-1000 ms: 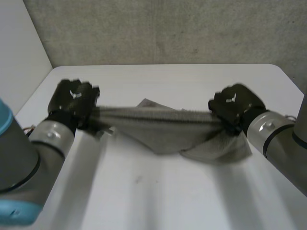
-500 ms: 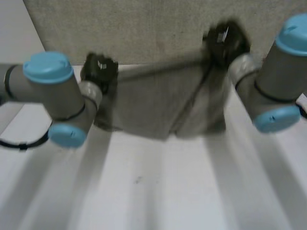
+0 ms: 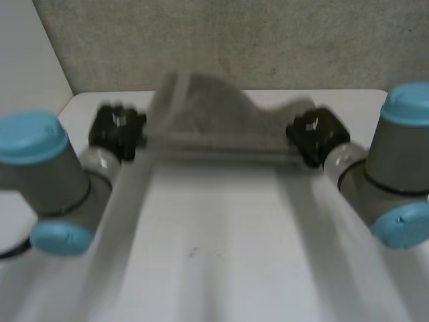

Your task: Fold the towel.

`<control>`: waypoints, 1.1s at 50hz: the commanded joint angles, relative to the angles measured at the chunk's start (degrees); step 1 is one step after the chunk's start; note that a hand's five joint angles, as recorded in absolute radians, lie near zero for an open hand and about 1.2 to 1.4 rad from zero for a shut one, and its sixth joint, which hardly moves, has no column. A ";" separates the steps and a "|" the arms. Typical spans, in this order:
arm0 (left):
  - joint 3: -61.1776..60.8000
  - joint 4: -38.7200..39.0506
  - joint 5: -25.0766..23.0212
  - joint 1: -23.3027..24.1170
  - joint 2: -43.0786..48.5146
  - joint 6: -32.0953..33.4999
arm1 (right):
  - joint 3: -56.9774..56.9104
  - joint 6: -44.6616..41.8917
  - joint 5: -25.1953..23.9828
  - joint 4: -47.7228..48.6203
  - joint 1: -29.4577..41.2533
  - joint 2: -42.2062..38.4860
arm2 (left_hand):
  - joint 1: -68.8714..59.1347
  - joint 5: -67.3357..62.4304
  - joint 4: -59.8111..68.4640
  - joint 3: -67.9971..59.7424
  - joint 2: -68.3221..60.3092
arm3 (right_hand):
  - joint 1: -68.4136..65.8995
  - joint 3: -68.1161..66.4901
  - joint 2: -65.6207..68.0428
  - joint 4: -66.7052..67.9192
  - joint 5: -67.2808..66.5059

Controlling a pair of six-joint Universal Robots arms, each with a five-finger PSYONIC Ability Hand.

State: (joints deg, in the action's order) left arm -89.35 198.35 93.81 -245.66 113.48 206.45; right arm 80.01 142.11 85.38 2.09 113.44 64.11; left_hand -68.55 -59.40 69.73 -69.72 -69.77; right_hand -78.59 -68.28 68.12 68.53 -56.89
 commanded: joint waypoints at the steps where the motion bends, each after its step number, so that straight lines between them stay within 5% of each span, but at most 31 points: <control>1: -13.04 0.99 0.05 0.19 -0.36 0.09 | 7.52 0.71 -2.32 1.07 -1.90 -3.29 | -11.45 -10.60 10.27 -10.28 -10.23 | 20.95 10.64 -10.48 -10.89 9.25; 9: -16.91 2.92 0.05 -0.17 -4.58 0.01 | 9.03 3.69 -3.99 1.07 -7.34 -2.15 | -11.45 -10.60 10.27 -10.28 -10.23 | 50.80 40.50 -40.33 -40.74 39.10; 21: -19.81 3.36 -0.03 -2.89 -9.32 0.01 | 8.67 6.77 -10.57 -5.42 -16.66 -0.83 | -11.45 -10.60 10.27 -10.28 -10.23 | 53.70 43.40 -43.23 -43.64 42.00; 33: -21.74 3.54 -0.12 -3.15 -9.85 -0.17 | 7.88 8.17 -14.36 -6.58 -18.69 -1.45 | -11.45 -10.60 10.27 -10.28 -10.23 | 51.85 41.55 -41.38 -41.79 40.15; 43: -21.83 4.33 -0.12 -3.50 -9.76 -0.17 | 7.79 14.24 -15.95 -6.05 -18.43 -3.55 | -11.45 -10.60 10.27 -10.28 -10.23 | 41.43 31.12 -30.95 -31.36 29.72; 46: -21.66 4.33 -0.12 -4.12 -9.76 -0.17 | 7.27 14.33 -17.35 -5.87 -18.25 -5.84 | -11.45 -10.60 10.27 -10.28 -10.23 | 33.18 22.87 -22.71 -23.12 21.48; 50: -21.13 4.24 -0.21 -4.82 -9.76 -0.17 | 5.17 13.98 -17.10 -5.96 -18.17 -9.17 | -11.45 -10.60 10.27 -10.28 -10.23 | 0.18 -10.13 10.30 9.88 -11.52; 55: -20.60 4.24 -0.39 -5.09 -9.76 -0.08 | 3.22 14.42 -16.91 -6.58 -18.52 -8.21 | -11.45 -10.60 10.27 -10.28 -10.23 | -1.41 -11.72 11.88 11.47 -13.11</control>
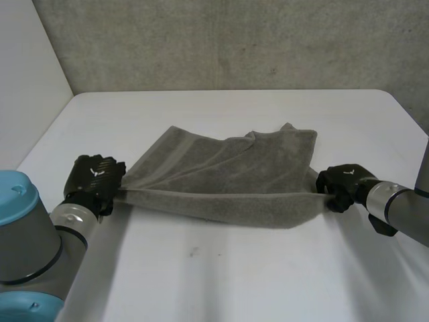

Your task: Fold the towel.

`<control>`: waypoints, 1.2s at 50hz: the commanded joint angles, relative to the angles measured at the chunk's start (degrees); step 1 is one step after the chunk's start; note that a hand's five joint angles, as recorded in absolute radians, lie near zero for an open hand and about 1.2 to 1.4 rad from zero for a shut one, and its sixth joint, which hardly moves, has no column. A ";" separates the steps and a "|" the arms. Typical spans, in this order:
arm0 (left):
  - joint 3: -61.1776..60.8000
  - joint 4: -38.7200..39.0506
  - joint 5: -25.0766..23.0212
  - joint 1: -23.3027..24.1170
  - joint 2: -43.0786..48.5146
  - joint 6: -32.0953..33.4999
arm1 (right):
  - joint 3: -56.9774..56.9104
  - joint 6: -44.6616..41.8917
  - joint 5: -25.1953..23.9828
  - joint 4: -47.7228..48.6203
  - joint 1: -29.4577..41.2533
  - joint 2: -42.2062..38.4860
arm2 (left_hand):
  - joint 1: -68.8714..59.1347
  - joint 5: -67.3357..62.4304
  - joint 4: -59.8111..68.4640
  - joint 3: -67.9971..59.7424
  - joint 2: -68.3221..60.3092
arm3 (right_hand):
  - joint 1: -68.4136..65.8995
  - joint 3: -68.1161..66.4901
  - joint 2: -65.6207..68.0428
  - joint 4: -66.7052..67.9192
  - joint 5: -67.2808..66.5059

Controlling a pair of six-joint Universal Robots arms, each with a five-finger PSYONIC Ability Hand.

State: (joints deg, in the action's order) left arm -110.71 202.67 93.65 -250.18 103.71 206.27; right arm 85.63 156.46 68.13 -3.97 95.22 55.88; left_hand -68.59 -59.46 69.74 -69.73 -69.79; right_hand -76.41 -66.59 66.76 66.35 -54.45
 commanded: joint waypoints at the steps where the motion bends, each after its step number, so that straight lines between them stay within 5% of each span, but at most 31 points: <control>1: 1.19 -0.25 -0.57 -0.75 -0.26 0.27 | -2.48 0.08 0.34 -0.51 -0.38 1.93 | -11.41 -10.54 10.26 -10.27 -10.21 | -3.59 -13.41 13.24 13.65 -15.55; 8: 5.07 -2.80 -1.27 -1.10 -7.39 0.54 | -3.45 0.25 0.34 -1.22 -0.65 15.92 | -11.41 -10.54 10.26 -10.27 -10.21 | -3.59 -13.41 13.24 13.65 -15.55; 15: 19.36 -16.74 -3.20 -0.57 -16.95 0.54 | -14.85 0.43 1.04 -12.26 -0.65 31.37 | -11.41 -10.54 10.26 -10.27 -10.21 | -3.59 -13.41 13.24 13.65 -15.55; 24: 35.12 -33.04 -4.09 -0.40 -15.56 0.71 | -23.23 -4.06 1.04 -23.98 0.14 33.50 | -11.41 -10.54 10.26 -10.27 -10.21 | -3.59 -13.41 13.24 13.65 -15.55; 29: 39.34 -40.67 -4.00 -0.48 -5.13 1.41 | -21.56 -11.25 3.49 -27.50 6.80 24.39 | -11.41 -10.54 10.26 -10.27 -10.21 | -3.59 -13.41 13.24 13.65 -15.55; 38: 40.49 -40.77 -3.91 -1.27 10.72 4.05 | -20.50 -12.14 10.45 -24.25 10.78 9.07 | -11.41 -10.54 10.26 -10.27 -10.21 | -3.59 -13.41 13.24 13.65 -15.55; 45: 53.98 -34.54 -3.73 -1.27 23.89 5.99 | -28.12 -9.95 12.64 -12.32 10.78 -1.29 | -11.41 -10.54 10.26 -10.27 -10.21 | -3.59 -13.41 13.24 13.65 -15.55; 54: 77.90 -20.50 -3.56 -0.05 23.91 0.30 | -36.85 5.50 16.16 14.46 10.69 5.79 | -11.41 -10.54 10.26 -10.27 -10.21 | -3.59 -13.41 13.24 13.65 -15.55; 60: 78.72 -15.11 -3.03 0.04 17.93 -7.90 | -33.51 6.75 15.72 21.63 10.78 11.97 | -11.41 -10.54 10.26 -10.27 -10.21 | -3.59 -13.41 13.24 13.65 -15.55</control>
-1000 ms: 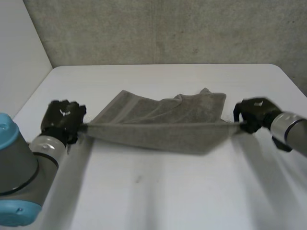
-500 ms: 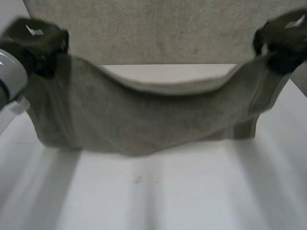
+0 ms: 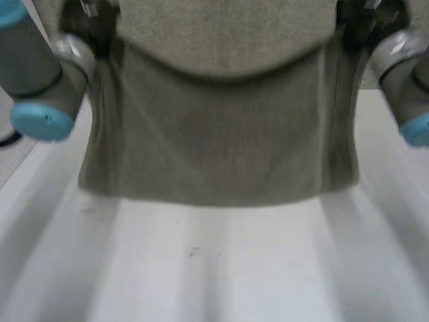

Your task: Fold the towel.

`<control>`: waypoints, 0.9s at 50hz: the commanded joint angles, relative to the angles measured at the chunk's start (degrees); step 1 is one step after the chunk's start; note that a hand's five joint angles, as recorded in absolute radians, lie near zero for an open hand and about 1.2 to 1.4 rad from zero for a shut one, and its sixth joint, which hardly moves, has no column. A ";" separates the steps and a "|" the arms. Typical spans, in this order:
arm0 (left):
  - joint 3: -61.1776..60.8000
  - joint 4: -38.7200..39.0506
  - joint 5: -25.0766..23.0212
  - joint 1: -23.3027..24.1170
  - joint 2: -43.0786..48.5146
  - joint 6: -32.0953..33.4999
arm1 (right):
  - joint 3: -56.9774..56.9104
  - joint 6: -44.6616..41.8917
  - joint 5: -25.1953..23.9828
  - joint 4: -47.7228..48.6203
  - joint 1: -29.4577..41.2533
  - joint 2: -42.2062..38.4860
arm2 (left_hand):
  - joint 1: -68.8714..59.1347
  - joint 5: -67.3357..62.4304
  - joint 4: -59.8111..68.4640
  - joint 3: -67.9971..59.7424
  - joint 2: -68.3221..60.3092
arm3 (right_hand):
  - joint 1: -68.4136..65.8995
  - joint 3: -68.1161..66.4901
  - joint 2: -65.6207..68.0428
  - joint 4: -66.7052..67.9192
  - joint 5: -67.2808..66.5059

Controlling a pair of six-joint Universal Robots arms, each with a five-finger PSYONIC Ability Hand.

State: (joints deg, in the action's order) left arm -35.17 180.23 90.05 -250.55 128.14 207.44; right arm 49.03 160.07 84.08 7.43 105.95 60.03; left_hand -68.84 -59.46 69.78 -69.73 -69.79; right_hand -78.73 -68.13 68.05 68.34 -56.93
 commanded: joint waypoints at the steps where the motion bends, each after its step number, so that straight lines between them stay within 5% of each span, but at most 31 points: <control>1: 1.87 7.07 0.48 0.32 -8.42 -10.99 | 4.31 2.97 -0.49 9.89 0.04 9.56 | -11.16 -10.54 10.22 -10.27 -10.21 | -1.27 -11.87 11.95 11.66 -13.07; 14: -36.72 2.15 -1.72 -3.63 -18.90 -13.64 | 20.41 0.33 -13.94 -5.85 -4.97 12.48 | -11.16 -10.54 10.22 -10.27 -10.21 | -1.27 -11.87 11.95 11.66 -13.07; 24: -61.40 16.36 -6.38 -4.25 -16.54 -8.39 | 36.92 -11.96 -15.61 -6.55 -6.02 3.62 | -11.16 -10.54 10.22 -10.27 -10.21 | -1.27 -11.87 11.95 11.66 -13.07; 38: -66.17 19.20 -6.38 -4.51 -13.97 -2.13 | 40.97 -6.78 -15.17 -3.04 -6.20 -1.32 | -11.16 -10.54 10.22 -10.27 -10.21 | -1.27 -11.87 11.95 11.66 -13.07; 40: -66.17 19.29 -6.29 -4.69 -14.41 -2.13 | 41.41 -4.94 -15.09 -1.55 -6.37 -1.41 | -11.16 -10.54 10.22 -10.27 -10.21 | 23.22 12.62 -12.54 -12.83 11.43; 45: -66.26 19.46 -6.29 -4.78 -14.33 -2.13 | 41.68 -4.85 -14.91 -0.75 -6.46 -1.58 | -11.16 -10.54 10.22 -10.27 -10.21 | 28.27 17.67 -17.59 -17.89 16.48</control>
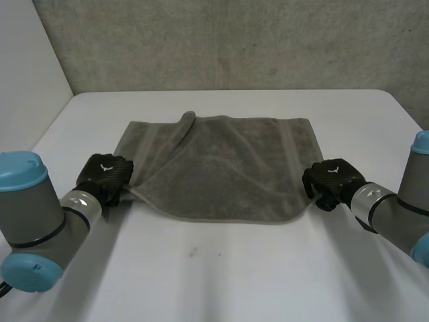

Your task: Fold the towel.

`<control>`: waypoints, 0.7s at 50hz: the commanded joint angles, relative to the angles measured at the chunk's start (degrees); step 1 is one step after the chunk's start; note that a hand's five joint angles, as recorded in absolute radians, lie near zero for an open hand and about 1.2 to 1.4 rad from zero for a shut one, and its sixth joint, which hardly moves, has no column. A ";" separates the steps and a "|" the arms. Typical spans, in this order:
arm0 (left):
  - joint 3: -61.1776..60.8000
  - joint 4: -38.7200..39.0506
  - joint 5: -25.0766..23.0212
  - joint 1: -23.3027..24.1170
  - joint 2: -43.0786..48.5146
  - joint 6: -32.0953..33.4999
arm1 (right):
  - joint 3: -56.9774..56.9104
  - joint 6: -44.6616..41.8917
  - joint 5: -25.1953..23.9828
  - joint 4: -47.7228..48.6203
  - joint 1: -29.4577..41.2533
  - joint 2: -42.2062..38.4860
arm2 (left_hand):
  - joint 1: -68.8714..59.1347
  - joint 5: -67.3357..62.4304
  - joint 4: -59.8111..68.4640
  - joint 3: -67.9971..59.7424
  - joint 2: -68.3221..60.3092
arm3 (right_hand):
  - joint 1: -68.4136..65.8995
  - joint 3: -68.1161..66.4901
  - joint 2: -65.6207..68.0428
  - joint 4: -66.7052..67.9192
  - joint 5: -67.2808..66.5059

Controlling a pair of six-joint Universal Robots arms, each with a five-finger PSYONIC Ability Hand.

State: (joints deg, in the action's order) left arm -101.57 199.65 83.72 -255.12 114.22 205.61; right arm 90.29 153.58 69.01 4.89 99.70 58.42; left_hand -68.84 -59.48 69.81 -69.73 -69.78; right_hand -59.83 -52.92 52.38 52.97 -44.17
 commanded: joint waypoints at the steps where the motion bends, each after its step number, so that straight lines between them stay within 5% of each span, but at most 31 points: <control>1: 0.14 0.03 0.04 -0.20 -0.40 -0.30 | 0.41 1.63 0.16 1.79 -0.21 0.02 | -11.16 -10.52 10.19 -10.27 -10.22 | 9.38 2.46 -1.93 -2.51 3.72; 4: 0.14 0.12 0.13 -0.20 0.22 -0.30 | 0.15 1.46 0.95 2.31 -0.29 -0.59 | -11.16 -10.52 10.19 -10.27 -10.22 | 5.68 -1.24 1.77 1.19 0.02; 8: 0.14 0.38 0.13 -0.29 0.92 -0.30 | -0.03 -0.55 2.79 3.54 -0.29 -1.47 | -11.16 -10.52 10.19 -10.27 -10.22 | -20.10 -27.01 27.54 26.96 -25.76; 12: 0.23 1.00 0.13 -0.37 1.53 -0.30 | -0.21 -2.23 4.47 3.81 -0.56 -1.47 | -10.17 -9.53 9.21 -9.28 -9.23 | -20.17 -27.08 27.62 27.03 -25.83; 18: 0.23 2.75 0.30 -0.46 2.94 -0.30 | -0.73 -3.29 6.49 3.63 -2.75 -1.21 | 21.73 22.37 -22.69 22.62 22.67 | -20.17 -27.08 27.62 27.03 -25.83; 35: 0.23 3.81 0.48 -2.31 5.40 -0.12 | -1.08 -3.20 7.63 3.55 -6.53 0.82 | 20.61 21.25 -21.58 21.50 21.56 | -20.17 -27.08 27.62 27.03 -25.83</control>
State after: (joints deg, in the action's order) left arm -100.97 203.54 84.07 -257.08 119.50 205.40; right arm 89.19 150.36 76.54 8.45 93.34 59.12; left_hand -42.28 -31.94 41.93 -42.03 -42.01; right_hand -78.59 -68.13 68.06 68.36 -56.49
